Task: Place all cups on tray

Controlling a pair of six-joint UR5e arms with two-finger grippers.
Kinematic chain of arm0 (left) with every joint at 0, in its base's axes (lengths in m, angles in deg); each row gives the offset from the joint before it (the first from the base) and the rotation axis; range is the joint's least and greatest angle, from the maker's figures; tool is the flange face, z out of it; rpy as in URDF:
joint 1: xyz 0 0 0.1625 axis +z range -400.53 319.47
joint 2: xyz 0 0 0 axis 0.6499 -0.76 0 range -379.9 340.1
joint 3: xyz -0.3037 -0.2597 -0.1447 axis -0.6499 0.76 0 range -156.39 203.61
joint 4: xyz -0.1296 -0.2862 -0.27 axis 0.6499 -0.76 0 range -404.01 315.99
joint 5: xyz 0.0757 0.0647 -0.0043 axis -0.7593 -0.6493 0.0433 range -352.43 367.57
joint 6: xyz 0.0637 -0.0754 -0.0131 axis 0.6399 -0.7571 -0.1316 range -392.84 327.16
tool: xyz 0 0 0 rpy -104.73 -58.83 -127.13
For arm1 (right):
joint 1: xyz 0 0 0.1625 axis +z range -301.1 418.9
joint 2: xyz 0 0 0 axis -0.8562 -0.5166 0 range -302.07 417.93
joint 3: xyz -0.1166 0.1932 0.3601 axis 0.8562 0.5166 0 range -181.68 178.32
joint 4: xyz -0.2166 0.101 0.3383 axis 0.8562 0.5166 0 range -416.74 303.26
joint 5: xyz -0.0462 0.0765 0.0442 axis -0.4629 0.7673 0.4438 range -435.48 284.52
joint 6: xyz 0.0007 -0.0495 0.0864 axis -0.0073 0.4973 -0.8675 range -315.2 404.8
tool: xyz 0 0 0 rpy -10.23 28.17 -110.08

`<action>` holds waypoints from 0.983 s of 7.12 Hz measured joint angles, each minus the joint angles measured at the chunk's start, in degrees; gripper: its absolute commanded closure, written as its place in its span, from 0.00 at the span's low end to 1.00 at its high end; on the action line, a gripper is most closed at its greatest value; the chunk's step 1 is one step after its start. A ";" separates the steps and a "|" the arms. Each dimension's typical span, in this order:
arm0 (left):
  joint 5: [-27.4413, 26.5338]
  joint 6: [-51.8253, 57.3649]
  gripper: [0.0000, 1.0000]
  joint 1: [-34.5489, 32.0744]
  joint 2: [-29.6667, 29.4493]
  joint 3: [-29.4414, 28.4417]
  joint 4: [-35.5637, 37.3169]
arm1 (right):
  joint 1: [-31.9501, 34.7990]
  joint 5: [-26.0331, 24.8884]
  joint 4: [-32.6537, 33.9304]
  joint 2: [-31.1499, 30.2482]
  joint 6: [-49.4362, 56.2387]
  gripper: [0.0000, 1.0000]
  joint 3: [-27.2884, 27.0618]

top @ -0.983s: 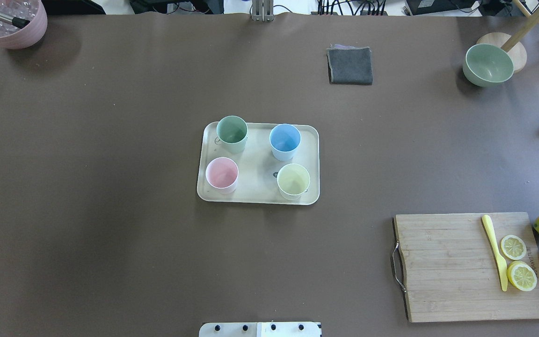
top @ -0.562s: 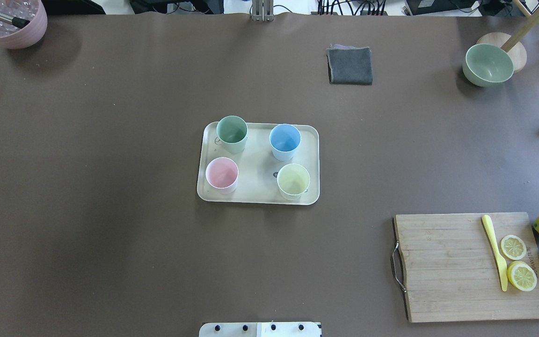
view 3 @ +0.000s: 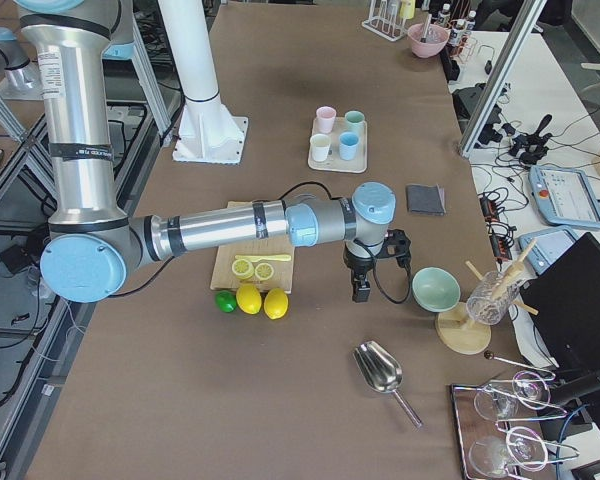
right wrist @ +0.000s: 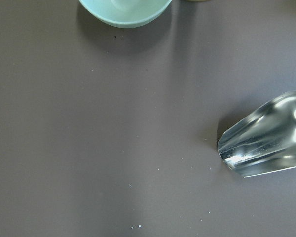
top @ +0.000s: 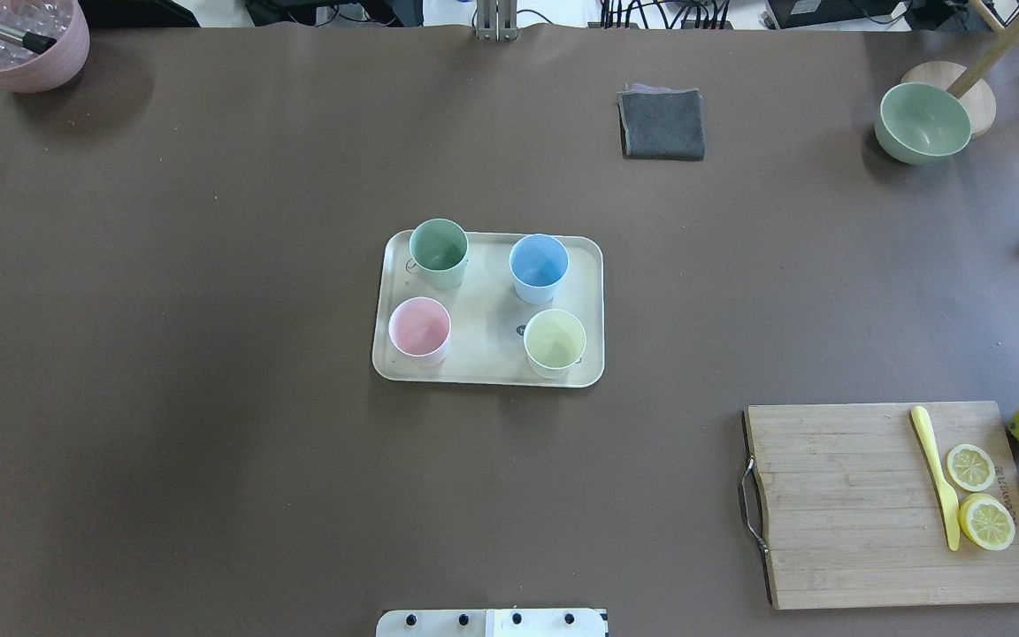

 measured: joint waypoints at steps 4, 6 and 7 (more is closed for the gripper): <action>-0.36 0.06 0.02 -0.04 -0.07 -0.20 -0.06 | 0.61 -0.45 0.04 -0.18 0.13 0.00 0.02; -2.61 0.06 0.02 0.00 -0.55 -0.08 -0.06 | 0.63 -0.21 0.11 -0.17 0.15 0.00 -0.33; -3.13 0.06 0.02 0.03 -0.74 0.11 -0.06 | 0.62 0.00 0.12 -0.14 0.13 0.00 -0.45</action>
